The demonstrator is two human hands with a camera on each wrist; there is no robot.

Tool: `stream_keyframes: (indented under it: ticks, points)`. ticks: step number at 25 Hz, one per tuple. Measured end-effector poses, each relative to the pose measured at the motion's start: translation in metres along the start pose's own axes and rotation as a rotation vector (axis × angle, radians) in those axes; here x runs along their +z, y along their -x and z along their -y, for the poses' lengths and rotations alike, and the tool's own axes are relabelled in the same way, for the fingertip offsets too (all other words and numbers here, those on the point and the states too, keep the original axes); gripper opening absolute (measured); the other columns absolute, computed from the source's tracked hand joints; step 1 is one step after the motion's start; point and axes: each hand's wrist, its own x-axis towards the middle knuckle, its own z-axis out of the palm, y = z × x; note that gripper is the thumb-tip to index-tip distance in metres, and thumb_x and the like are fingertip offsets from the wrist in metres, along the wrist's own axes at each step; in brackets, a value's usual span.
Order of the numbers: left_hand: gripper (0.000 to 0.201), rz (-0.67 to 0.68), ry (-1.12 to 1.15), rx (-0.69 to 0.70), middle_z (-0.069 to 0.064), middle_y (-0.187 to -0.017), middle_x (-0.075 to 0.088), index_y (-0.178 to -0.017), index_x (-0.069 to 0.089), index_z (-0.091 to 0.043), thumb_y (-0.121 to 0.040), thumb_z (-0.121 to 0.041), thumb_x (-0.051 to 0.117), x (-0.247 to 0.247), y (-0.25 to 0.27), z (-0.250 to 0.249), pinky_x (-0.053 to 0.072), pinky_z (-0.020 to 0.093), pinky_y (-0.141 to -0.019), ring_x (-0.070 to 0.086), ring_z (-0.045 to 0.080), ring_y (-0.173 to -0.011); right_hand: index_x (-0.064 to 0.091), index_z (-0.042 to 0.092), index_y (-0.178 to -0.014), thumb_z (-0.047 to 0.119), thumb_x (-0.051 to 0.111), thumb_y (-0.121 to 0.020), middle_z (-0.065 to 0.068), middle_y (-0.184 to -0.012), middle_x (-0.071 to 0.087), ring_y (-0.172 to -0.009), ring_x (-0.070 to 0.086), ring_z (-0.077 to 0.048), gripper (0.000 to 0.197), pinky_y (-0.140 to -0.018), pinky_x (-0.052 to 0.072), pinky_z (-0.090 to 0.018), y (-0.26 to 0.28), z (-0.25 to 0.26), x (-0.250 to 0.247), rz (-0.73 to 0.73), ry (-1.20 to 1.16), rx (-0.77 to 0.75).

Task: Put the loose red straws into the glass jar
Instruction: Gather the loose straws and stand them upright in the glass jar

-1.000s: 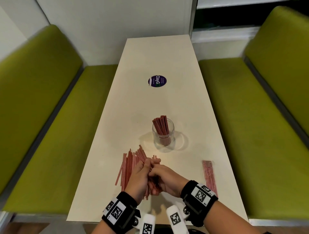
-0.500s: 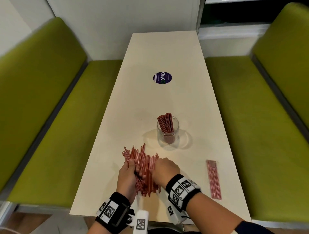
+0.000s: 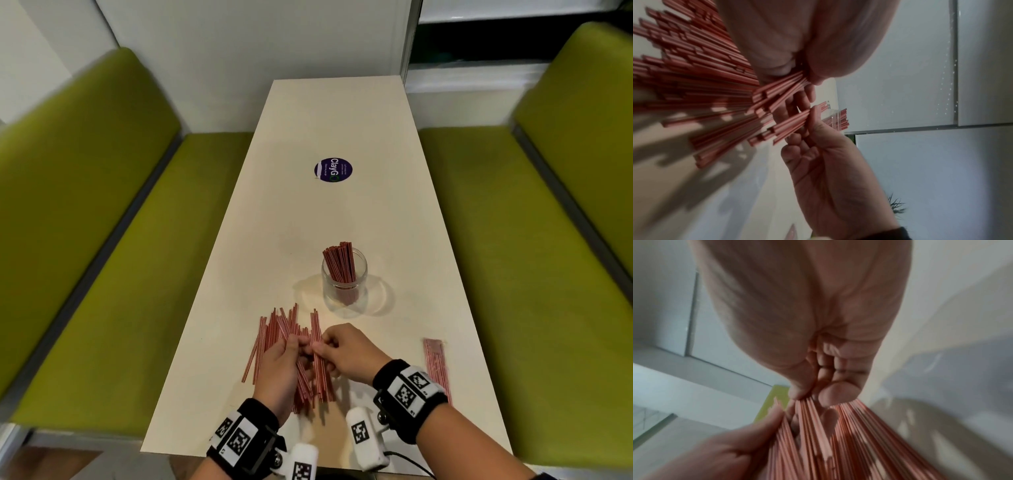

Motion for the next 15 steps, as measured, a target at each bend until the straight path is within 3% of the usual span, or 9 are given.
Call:
stream_keyframes:
  ticks: [3, 6, 9, 13, 15]
  points:
    - [0.034, 0.047, 0.093, -0.020, 0.021, -0.102, 0.075, -0.112, 0.062, -0.001, -0.107, -0.023, 0.037, 0.012, 0.004, -0.007, 0.061, 0.041, -0.073, 0.075, 0.032, -0.091, 0.063, 0.010, -0.080, 0.027, 0.066, -0.096, -0.004, -0.069, 0.062, -0.061, 0.061, -0.015, 0.023, -0.061, 0.055, -0.033, 0.001, -0.001, -0.002, -0.074, 0.021, -0.068]
    - [0.036, 0.109, 0.197, -0.065, 0.025, -0.109, 0.072, -0.117, 0.059, 0.005, -0.107, -0.021, 0.036, 0.024, 0.007, -0.013, 0.059, 0.034, -0.073, 0.074, 0.029, -0.097, 0.074, 0.011, -0.081, 0.031, 0.073, -0.090, 0.002, -0.071, 0.071, -0.066, 0.066, -0.011, 0.022, -0.071, 0.057, -0.033, 0.003, -0.005, -0.002, -0.203, -0.027, -0.103]
    - [0.034, 0.148, 0.325, -0.115, 0.028, -0.103, 0.071, -0.117, 0.055, 0.010, -0.106, -0.017, 0.038, 0.028, 0.009, -0.018, 0.061, 0.032, -0.065, 0.075, 0.030, -0.087, 0.079, 0.019, -0.085, 0.033, 0.071, -0.091, 0.007, -0.081, 0.072, -0.075, 0.069, -0.006, 0.017, -0.075, 0.057, -0.028, 0.009, -0.008, 0.008, -0.304, -0.138, -0.166]
    - [0.029, 0.146, 0.393, -0.091, 0.030, -0.102, 0.070, -0.118, 0.051, 0.010, -0.105, -0.014, 0.039, 0.029, 0.007, -0.021, 0.063, 0.037, -0.071, 0.074, 0.035, -0.091, 0.064, 0.015, -0.100, 0.034, 0.056, -0.100, 0.002, -0.101, 0.057, -0.082, 0.064, -0.016, 0.021, -0.073, 0.054, -0.028, 0.017, -0.014, 0.017, -0.413, -0.375, -0.234]
    - [0.027, 0.101, 0.373, -0.049, 0.027, -0.106, 0.071, -0.117, 0.051, 0.006, -0.106, -0.015, 0.039, 0.030, 0.003, -0.020, 0.062, 0.041, -0.075, 0.072, 0.035, -0.096, 0.055, 0.013, -0.107, 0.033, 0.049, -0.103, -0.007, -0.103, 0.059, -0.085, 0.062, -0.021, 0.022, -0.069, 0.050, -0.028, 0.019, -0.014, 0.008, -0.378, -0.568, -0.062]
